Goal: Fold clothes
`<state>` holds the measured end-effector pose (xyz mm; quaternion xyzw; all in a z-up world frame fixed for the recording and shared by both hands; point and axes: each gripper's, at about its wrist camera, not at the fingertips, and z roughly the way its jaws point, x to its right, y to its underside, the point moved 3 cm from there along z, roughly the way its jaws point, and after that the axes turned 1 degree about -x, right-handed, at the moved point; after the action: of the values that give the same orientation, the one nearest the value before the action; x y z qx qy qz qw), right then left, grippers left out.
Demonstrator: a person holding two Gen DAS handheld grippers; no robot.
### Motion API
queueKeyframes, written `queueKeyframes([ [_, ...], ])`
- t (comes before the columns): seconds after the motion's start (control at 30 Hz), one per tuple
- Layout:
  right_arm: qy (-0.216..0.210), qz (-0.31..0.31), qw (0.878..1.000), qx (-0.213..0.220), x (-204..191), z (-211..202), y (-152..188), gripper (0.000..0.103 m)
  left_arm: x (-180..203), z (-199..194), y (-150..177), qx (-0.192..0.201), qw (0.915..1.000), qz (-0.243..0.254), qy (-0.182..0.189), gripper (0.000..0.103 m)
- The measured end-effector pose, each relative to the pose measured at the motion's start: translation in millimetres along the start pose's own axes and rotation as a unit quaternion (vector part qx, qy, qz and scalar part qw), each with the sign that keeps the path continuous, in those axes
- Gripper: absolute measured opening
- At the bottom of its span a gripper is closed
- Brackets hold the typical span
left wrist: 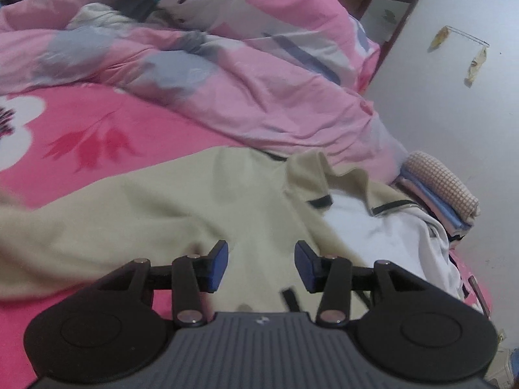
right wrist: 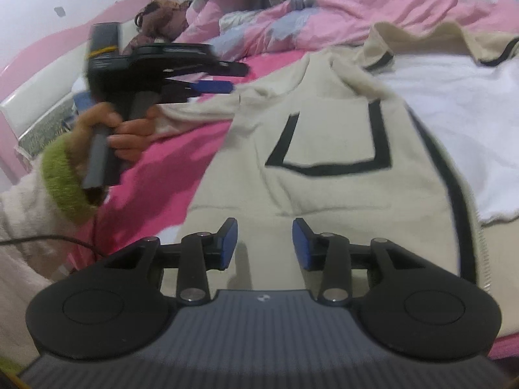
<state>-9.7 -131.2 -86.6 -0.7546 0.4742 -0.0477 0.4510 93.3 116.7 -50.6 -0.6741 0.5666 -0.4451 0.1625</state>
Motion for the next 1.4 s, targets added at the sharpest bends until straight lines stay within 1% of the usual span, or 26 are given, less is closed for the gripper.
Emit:
queueKeyframes([
  [0.17,0.003,0.016,0.999,0.04,11,-30,-27,0.041,15,43,-18,0.0,0.9997,0.016,-0.018,0.046],
  [0.3,0.009,0.045,0.997,0.069,35,-48,-57,0.041,18,71,-36,0.013,0.9991,0.019,-0.034,0.045],
  [0.43,0.007,0.078,0.993,0.087,68,-49,-95,0.041,16,98,-57,0.033,0.9972,0.026,-0.062,0.045],
  [0.5,0.007,0.094,0.992,0.089,87,-41,-117,0.043,13,112,-63,0.04,0.9959,0.031,-0.075,0.045],
  [0.57,0.004,0.113,0.989,0.091,107,-29,-140,0.051,10,127,-66,0.048,0.9939,0.036,-0.093,0.045],
  [0.6,0.001,0.122,0.989,0.086,118,-20,-149,0.051,8,134,-65,0.048,0.9928,0.036,-0.104,0.045],
  [0.7,-0.004,0.143,0.988,0.063,145,10,-176,0.053,-3,152,-59,0.038,0.9921,0.024,-0.117,0.045],
  [0.8,0.005,0.143,0.989,0.038,164,43,-194,0.056,-14,167,-48,0.023,0.9914,0.012,-0.128,0.046],
  [0.87,0.01,0.139,0.99,0.023,173,65,-204,0.059,-16,169,-46,0.026,0.9915,0.011,-0.127,0.047],
  [0.97,0.007,0.14,0.99,0.003,186,98,-215,0.062,-20,168,-45,0.031,0.9924,0.002,-0.119,0.047],
  [1.1,0.0,0.129,0.991,-0.024,189,142,-225,0.062,-21,166,-44,0.036,0.993,-0.003,-0.113,0.047],
  [1.2,0.005,0.117,0.993,-0.023,189,163,-228,0.062,-21,167,-44,0.038,0.9931,-0.004,-0.111,0.048],
  [1.3,0.0,0.11,0.994,-0.019,187,172,-232,0.059,-23,167,-43,0.04,0.9935,-0.008,-0.106,0.048],
  [1.37,0.0,0.105,0.994,-0.01,186,173,-234,0.043,-24,167,-43,0.04,0.9937,-0.011,-0.104,0.048],
  [1.4,0.003,0.104,0.995,-0.006,186,171,-235,0.038,-24,167,-42,0.041,0.9937,-0.011,-0.103,0.048],
])
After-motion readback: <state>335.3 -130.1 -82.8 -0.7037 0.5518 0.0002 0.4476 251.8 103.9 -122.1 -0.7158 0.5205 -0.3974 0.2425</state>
